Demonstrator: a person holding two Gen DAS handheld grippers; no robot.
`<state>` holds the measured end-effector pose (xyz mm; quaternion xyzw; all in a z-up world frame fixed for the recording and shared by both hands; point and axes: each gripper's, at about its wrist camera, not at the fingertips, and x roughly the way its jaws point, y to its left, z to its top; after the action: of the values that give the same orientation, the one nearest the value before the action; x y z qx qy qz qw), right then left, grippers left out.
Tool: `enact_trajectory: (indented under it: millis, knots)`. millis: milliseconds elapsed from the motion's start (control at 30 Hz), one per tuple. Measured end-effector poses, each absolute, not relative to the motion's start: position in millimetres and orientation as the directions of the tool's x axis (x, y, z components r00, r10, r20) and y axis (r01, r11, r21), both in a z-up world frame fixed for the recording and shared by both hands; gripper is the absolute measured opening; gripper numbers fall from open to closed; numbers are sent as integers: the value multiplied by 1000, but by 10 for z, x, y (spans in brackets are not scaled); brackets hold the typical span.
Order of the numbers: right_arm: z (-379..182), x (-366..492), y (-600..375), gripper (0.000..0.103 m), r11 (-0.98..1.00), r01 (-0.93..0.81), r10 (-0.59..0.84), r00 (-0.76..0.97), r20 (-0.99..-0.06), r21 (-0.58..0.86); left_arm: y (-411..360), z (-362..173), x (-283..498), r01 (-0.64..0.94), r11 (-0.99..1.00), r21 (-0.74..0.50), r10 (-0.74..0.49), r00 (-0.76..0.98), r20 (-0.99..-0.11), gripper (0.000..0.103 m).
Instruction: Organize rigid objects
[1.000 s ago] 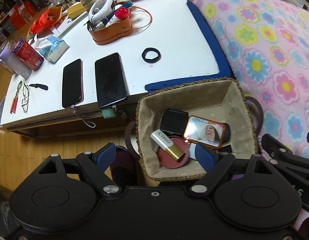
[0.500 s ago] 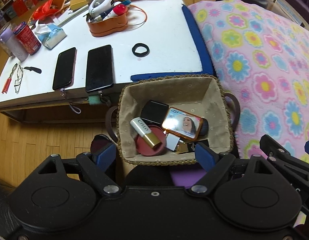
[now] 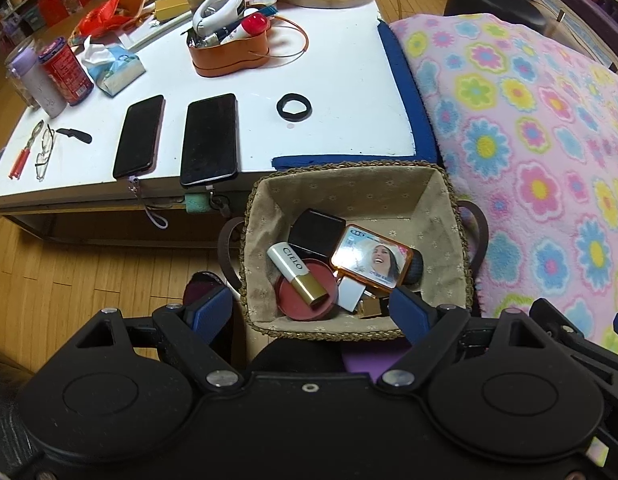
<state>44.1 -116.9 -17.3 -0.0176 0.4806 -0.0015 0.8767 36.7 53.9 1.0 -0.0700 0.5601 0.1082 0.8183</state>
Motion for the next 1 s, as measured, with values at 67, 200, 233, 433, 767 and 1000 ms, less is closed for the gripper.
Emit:
enact_trajectory:
  millis: [67, 200, 233, 433, 767, 1000]
  knots:
    - [-183, 445, -1154, 98, 999, -16, -21, 537, -843, -36, 542, 9, 367, -255, 967, 13, 105, 350, -931, 83]
    - [-210, 453, -1142, 99, 999, -17, -19, 530, -848, -33, 534, 5, 365, -253, 967, 21, 112, 348, -931, 83]
    - [-216, 456, -1140, 99, 999, -17, -20, 529, -849, -34, 538, 5, 368, -253, 967, 21, 111, 348, -931, 83]
    - [-242, 468, -1133, 99, 999, -17, -21, 523, -852, -35, 540, 5, 370, -252, 967, 22, 112, 347, -931, 83]
    - [-257, 466, -1118, 99, 999, -22, -17, 521, -854, -34, 541, 1, 368, -252, 967, 22, 111, 347, -931, 83]
    - [-265, 466, -1114, 99, 999, -22, -14, 519, -854, -30, 539, 1, 367, -251, 968, 23, 112, 347, -931, 83]
